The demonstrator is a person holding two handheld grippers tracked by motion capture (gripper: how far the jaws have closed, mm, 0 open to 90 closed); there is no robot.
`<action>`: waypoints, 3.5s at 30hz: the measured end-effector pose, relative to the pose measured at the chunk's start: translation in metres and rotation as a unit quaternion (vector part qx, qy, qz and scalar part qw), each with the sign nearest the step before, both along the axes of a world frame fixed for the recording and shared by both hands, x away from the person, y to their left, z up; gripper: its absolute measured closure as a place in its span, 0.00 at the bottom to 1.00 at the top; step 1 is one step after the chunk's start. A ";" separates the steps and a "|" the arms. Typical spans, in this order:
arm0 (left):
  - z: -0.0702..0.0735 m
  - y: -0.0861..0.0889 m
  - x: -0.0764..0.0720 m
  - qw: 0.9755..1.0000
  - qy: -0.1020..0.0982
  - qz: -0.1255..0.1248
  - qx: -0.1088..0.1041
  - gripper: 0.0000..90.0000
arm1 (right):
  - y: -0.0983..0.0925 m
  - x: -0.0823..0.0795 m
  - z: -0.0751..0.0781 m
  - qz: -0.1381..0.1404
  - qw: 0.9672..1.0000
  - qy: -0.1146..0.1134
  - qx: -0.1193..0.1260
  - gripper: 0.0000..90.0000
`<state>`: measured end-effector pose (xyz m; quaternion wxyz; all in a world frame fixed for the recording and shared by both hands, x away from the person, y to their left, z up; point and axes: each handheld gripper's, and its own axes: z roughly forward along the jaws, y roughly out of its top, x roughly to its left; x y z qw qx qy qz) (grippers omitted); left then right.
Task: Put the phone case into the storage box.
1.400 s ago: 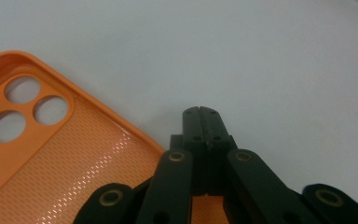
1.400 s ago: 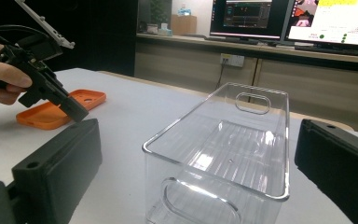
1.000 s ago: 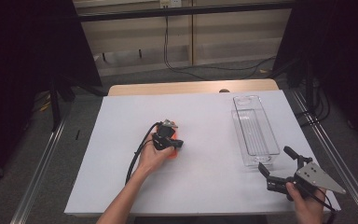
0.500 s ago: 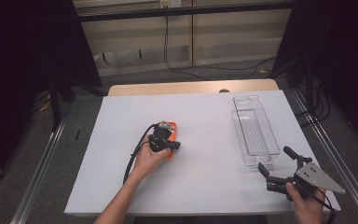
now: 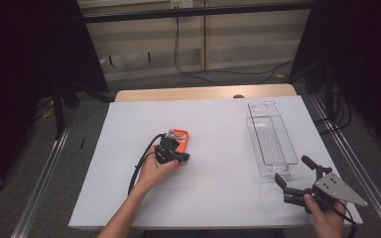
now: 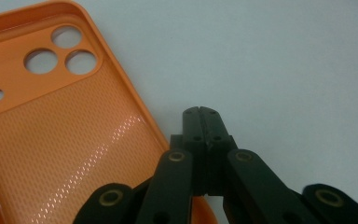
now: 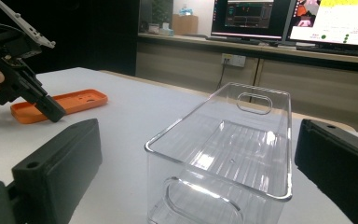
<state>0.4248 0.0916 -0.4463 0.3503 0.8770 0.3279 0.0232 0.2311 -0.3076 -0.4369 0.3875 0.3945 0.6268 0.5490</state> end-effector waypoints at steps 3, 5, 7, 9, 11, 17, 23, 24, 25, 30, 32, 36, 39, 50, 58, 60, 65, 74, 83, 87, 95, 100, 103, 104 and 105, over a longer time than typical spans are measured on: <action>0.000 0.003 0.000 1.000 0.005 -0.002 -0.002 1.00 | 0.000 0.000 0.000 -0.002 1.000 0.002 0.002 0.00; 0.000 0.005 0.000 1.000 0.006 0.000 -0.002 1.00 | 0.000 -0.001 0.000 -0.001 1.000 0.002 0.000 0.00; 0.000 0.006 0.000 1.000 0.007 0.003 -0.002 1.00 | -0.001 -0.001 0.000 -0.001 1.000 0.001 0.000 0.00; 0.001 0.008 0.000 1.000 0.009 0.004 0.002 1.00 | -0.001 -0.001 0.000 -0.001 1.000 0.000 0.002 0.00; 0.001 0.011 0.001 1.000 0.013 0.009 -0.002 1.00 | -0.001 0.000 0.000 -0.001 1.000 0.000 0.001 0.00; 0.001 0.019 0.001 1.000 0.015 0.013 -0.001 1.00 | -0.001 0.001 0.000 0.001 1.000 -0.002 0.000 0.00; 0.002 0.026 0.002 1.000 0.020 0.021 -0.002 1.00 | 0.000 0.001 0.000 0.003 1.000 -0.001 0.001 0.00; 0.002 0.028 0.002 1.000 0.020 0.021 -0.003 1.00 | 0.000 0.000 0.000 0.002 1.000 -0.001 0.000 0.00; 0.002 0.029 0.002 1.000 0.022 0.022 -0.004 1.00 | 0.000 0.000 0.000 0.002 1.000 -0.001 0.001 0.00; 0.003 0.032 0.001 1.000 0.022 0.018 -0.013 1.00 | 0.000 0.000 0.000 0.001 1.000 -0.002 0.001 0.00; 0.006 0.033 0.002 0.999 0.021 0.015 -0.030 1.00 | 0.000 0.000 0.000 -0.001 1.000 -0.002 -0.001 0.00; 0.012 0.037 0.001 0.998 -0.001 0.019 -0.057 0.98 | -0.001 0.001 0.000 -0.003 1.000 -0.002 -0.002 0.00; 0.015 0.039 0.001 0.997 -0.013 0.024 -0.073 0.96 | 0.000 0.000 0.000 -0.001 1.000 -0.002 -0.002 0.00; 0.030 0.047 -0.001 0.992 -0.051 0.056 -0.101 0.50 | 0.000 0.001 0.000 0.000 1.000 -0.002 -0.001 0.00; 0.037 0.049 -0.001 0.990 -0.081 0.059 -0.100 0.06 | 0.000 0.001 0.000 0.001 1.000 -0.002 -0.003 0.00; 0.038 0.052 -0.002 0.991 -0.099 0.044 -0.077 0.04 | 0.000 0.001 0.000 0.001 1.000 -0.002 -0.002 0.00; 0.035 0.059 0.002 0.992 -0.094 0.070 -0.046 0.04 | 0.000 0.001 0.000 0.002 1.000 -0.002 -0.004 0.00; 0.036 0.057 0.014 0.994 -0.074 0.084 0.014 0.07 | 0.001 0.003 0.000 0.003 1.000 -0.002 -0.006 0.00; 0.033 0.042 0.036 0.993 -0.031 0.094 0.056 0.08 | 0.001 0.003 0.000 0.007 1.000 -0.001 -0.006 0.00; 0.030 0.033 0.039 0.993 -0.025 0.076 0.081 0.08 | 0.001 0.003 0.000 0.008 1.000 -0.001 -0.007 0.00; 0.020 0.022 0.048 0.991 -0.006 0.072 0.108 0.07 | 0.001 0.003 0.000 0.011 1.000 -0.001 -0.007 0.00; 0.014 0.018 0.052 0.991 0.003 0.069 0.111 0.06 | 0.001 0.003 0.000 0.010 1.000 -0.001 -0.007 0.00; 0.012 0.017 0.054 0.991 0.009 0.069 0.115 0.06 | 0.001 0.003 0.000 0.010 1.000 -0.001 -0.008 0.00; 0.011 0.016 0.055 0.991 0.009 0.064 0.118 0.06 | 0.002 0.003 0.000 0.010 1.000 -0.001 -0.008 0.00; 0.009 0.014 0.054 0.991 0.010 0.069 0.117 0.06 | 0.002 0.002 0.000 0.010 1.000 0.000 -0.008 0.00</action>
